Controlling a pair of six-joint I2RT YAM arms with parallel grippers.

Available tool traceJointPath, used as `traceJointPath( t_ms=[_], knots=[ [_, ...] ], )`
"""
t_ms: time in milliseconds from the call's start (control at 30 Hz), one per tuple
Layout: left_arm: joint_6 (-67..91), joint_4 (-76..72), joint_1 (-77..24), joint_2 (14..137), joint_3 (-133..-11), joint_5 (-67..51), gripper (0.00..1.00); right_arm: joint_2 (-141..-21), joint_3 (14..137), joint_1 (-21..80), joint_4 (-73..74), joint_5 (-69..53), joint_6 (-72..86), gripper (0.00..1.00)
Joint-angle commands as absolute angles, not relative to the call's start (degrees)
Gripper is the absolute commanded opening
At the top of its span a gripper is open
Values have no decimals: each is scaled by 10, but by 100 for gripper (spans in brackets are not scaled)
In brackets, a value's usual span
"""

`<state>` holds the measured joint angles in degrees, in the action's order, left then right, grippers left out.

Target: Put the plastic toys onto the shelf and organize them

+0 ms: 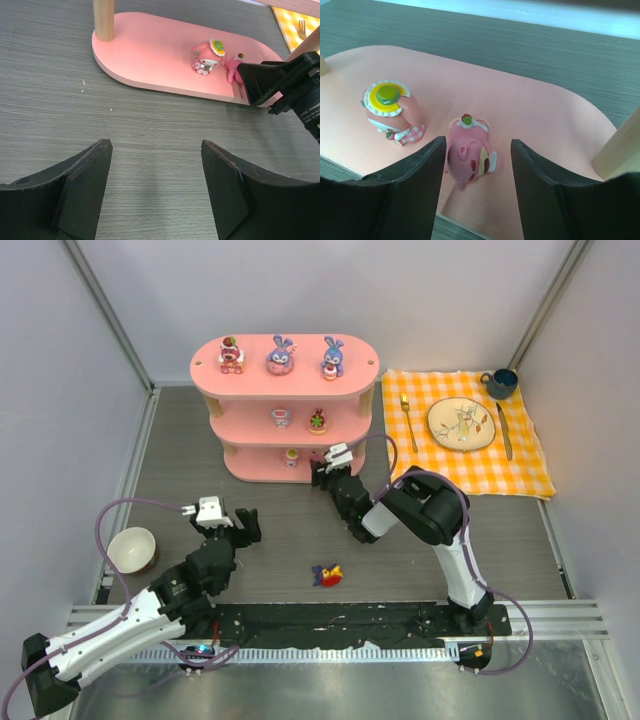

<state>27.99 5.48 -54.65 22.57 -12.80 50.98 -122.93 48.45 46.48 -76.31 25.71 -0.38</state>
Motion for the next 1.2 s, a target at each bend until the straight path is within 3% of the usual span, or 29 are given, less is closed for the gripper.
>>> traceJointPath(
  t_ms=[0,700,967,1167],
  knots=[
    [273,29,-544,223,-126,523,77,-1241,483,480,-907,272,-40,60],
    [272,26,-544,221,-124,524,77,-1252,490,483,-919,310,-42,52],
    [271,23,-544,224,-123,522,77,-1255,491,485,-928,316,-47,41],
    [271,22,-544,222,-123,522,77,-1259,490,492,-939,331,-55,39]
  ],
)
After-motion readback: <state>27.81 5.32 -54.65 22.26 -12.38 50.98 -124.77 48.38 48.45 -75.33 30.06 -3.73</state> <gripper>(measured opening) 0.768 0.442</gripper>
